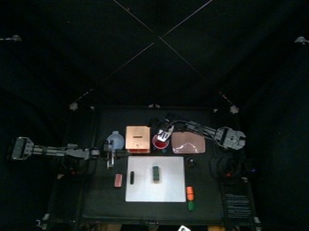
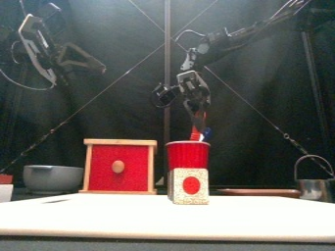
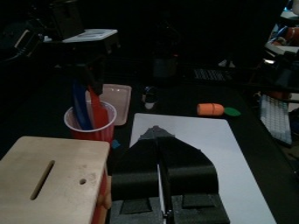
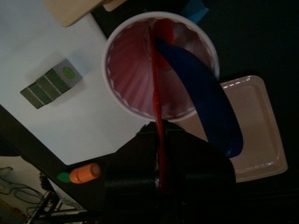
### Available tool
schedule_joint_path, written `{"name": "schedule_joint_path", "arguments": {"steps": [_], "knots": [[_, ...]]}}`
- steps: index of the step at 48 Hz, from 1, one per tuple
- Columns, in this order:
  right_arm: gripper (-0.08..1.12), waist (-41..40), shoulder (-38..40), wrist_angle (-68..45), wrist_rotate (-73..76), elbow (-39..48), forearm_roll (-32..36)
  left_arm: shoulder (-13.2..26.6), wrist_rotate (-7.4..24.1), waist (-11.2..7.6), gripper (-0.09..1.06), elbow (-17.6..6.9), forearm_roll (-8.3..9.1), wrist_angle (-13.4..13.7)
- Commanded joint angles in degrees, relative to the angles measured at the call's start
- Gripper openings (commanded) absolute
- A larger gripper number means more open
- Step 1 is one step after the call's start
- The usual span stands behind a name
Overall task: Cut the sushi into 4 pieces with the knife
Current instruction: Grasp knife edge with left hand
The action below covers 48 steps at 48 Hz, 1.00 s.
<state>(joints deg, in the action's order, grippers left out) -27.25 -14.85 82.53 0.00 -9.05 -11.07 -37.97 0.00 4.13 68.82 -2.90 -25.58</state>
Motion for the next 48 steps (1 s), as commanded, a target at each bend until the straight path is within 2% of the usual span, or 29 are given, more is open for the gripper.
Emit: {"name": "schedule_joint_path", "arguments": {"steps": [1, 11, 17, 22, 29, 40, 48], "knots": [[0.02, -0.44, 2.90, 0.97, 0.00, -3.52, -0.09, 0.00, 0.09, 0.62, 0.01, -0.70, -0.09, -0.44], [0.03, 0.00, 8.44, 1.41, 0.26, -5.19, -0.44, -0.26, 0.18, 0.79, 0.02, -0.70, -0.09, -0.70], [0.03, 1.14, 12.22, 1.14, 0.62, -4.13, 0.09, -0.79, 0.18, 0.79, 0.08, -0.62, -0.09, -1.67], [0.03, 3.25, 16.17, -0.79, 0.70, -2.20, 1.23, -0.88, 0.26, 0.79, 0.20, -0.09, -0.09, -3.16], [0.03, 6.86, 21.80, -6.06, 1.14, 2.37, 4.22, -0.88, 0.26, 0.79, 0.41, 0.62, 0.00, -6.94], [0.03, 12.66, 30.59, -22.94, 1.32, 16.61, 8.09, -0.88, -0.09, 0.79, 0.70, 2.02, -0.18, -13.71], [0.03, 17.40, 37.35, -43.77, 1.49, 31.29, 12.22, -0.26, -0.26, 0.62, 0.88, 1.76, -0.35, -14.33]]}}
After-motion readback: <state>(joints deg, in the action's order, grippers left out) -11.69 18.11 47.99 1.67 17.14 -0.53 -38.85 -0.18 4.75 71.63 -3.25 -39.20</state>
